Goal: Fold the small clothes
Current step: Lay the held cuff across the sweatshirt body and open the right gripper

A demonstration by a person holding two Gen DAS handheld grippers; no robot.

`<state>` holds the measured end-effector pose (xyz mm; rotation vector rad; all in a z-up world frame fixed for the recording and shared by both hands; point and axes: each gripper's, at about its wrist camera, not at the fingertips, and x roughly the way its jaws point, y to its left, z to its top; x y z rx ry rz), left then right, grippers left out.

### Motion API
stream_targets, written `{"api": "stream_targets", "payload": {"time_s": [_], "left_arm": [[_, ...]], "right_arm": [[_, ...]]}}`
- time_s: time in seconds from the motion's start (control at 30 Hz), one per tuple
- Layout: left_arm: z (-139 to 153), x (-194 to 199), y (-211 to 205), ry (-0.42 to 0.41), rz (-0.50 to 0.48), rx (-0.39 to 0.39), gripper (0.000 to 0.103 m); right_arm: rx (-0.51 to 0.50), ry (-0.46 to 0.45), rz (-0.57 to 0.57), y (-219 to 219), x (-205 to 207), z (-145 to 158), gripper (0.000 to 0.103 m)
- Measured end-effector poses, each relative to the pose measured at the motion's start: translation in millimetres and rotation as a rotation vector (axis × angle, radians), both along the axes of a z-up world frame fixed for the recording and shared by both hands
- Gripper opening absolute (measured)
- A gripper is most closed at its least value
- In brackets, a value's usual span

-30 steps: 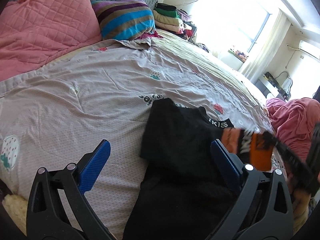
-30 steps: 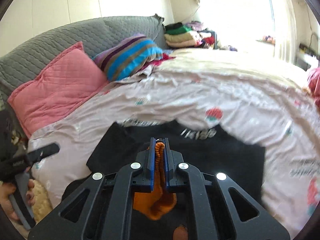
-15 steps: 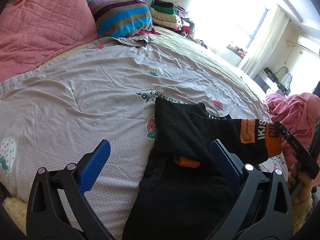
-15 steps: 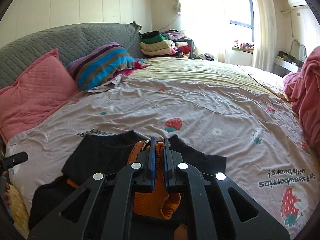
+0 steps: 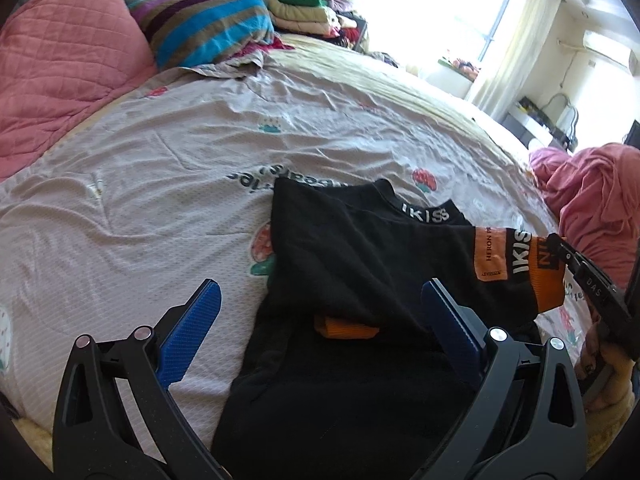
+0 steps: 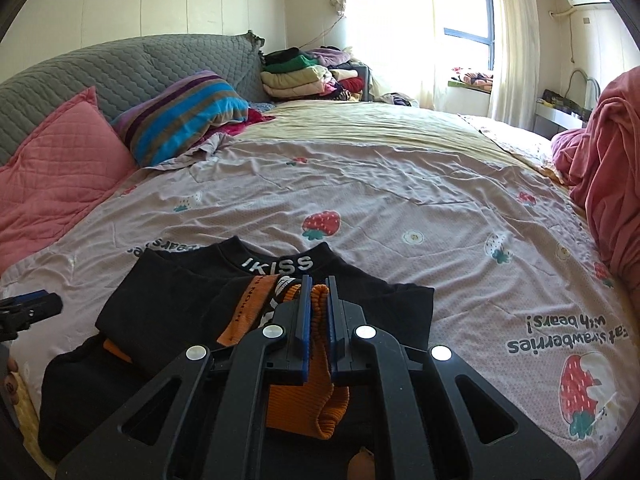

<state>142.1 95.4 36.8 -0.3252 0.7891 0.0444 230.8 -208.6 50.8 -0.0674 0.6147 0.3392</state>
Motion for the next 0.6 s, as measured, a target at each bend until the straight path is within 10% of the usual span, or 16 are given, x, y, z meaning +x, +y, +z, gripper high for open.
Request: {"api": "stream_targets", "payload": {"time_s": [0.2,0.33,0.6], "left_arm": [[-7,17,-12,0.028,-0.030,0.018,0.094],[-8,23,-17,0.032,-0.044,0.036,0.094],[-12,37,-21,0.031,-0.071,0.037,0.093]], "right_arm": [[-0.011,0.028,-0.013,-2,4,-8,0.006],[0.006,0.026,-0.031,-5,3,-11,0.033],[-0.013,0.079,0.008,6,-1,-26,0.035]]}}
